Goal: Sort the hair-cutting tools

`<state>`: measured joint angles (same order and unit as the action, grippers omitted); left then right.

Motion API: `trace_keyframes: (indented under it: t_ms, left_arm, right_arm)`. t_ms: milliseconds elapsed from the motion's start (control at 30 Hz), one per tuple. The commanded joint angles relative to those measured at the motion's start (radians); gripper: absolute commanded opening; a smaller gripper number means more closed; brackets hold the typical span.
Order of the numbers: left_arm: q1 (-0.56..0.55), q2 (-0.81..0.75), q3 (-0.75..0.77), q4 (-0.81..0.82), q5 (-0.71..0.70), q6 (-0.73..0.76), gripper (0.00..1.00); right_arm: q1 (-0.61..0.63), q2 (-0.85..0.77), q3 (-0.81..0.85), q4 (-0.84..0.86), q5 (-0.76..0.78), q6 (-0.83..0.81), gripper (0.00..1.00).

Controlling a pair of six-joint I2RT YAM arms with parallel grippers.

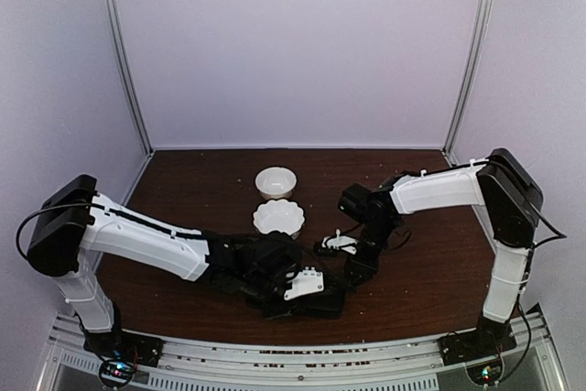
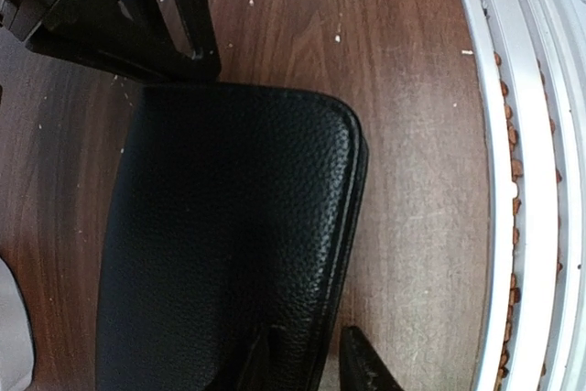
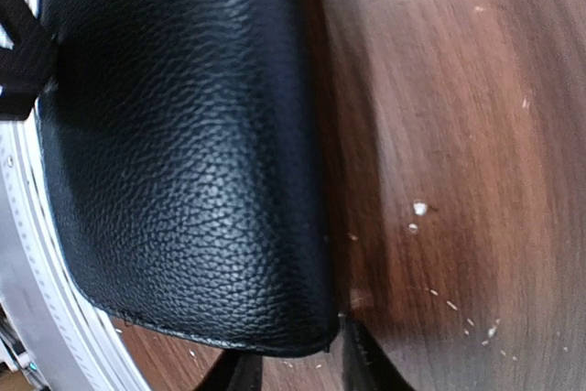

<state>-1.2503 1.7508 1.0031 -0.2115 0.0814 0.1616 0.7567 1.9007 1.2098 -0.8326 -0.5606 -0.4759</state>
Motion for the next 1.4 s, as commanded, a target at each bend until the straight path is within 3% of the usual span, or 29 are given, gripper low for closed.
trace_keyframes:
  t_ms: [0,67,200,533,767,1000,1167,1300,1367]
  left_arm:
    - [-0.003,0.035,-0.024,0.045,-0.022,-0.013,0.3]
    - [-0.003,0.04,-0.026,0.051,-0.033,-0.019,0.29]
    - [-0.003,0.058,-0.025,0.055,-0.076,-0.04,0.27]
    - [-0.002,0.079,-0.011,0.036,-0.331,-0.152,0.14]
    - [0.001,0.09,-0.005,0.045,-0.408,-0.226,0.0]
    - [0.023,0.108,0.008,0.045,-0.443,-0.259,0.0]
    - [0.034,0.106,0.004,0.055,-0.45,-0.266,0.0]
    - [0.03,0.089,-0.001,0.073,-0.366,-0.222,0.0]
    - [0.018,0.065,-0.015,0.093,-0.322,-0.178,0.12]
  right_arm:
    - [0.004,0.039,0.015,0.001,-0.038,-0.02,0.24]
    - [0.004,0.048,0.026,-0.009,-0.042,-0.024,0.09]
    - [0.004,0.036,0.025,-0.004,0.008,-0.017,0.0]
    - [0.001,0.032,0.152,-0.021,0.251,-0.066,0.0]
    - [-0.005,0.019,0.142,-0.049,0.299,-0.141,0.0]
    - [-0.004,-0.027,0.074,-0.072,0.277,-0.231,0.0]
    - [-0.003,-0.053,0.054,-0.096,0.152,-0.217,0.0]
    - [-0.003,-0.056,0.059,-0.078,0.152,-0.177,0.0]
    - [-0.004,-0.042,0.076,-0.067,0.183,-0.172,0.0]
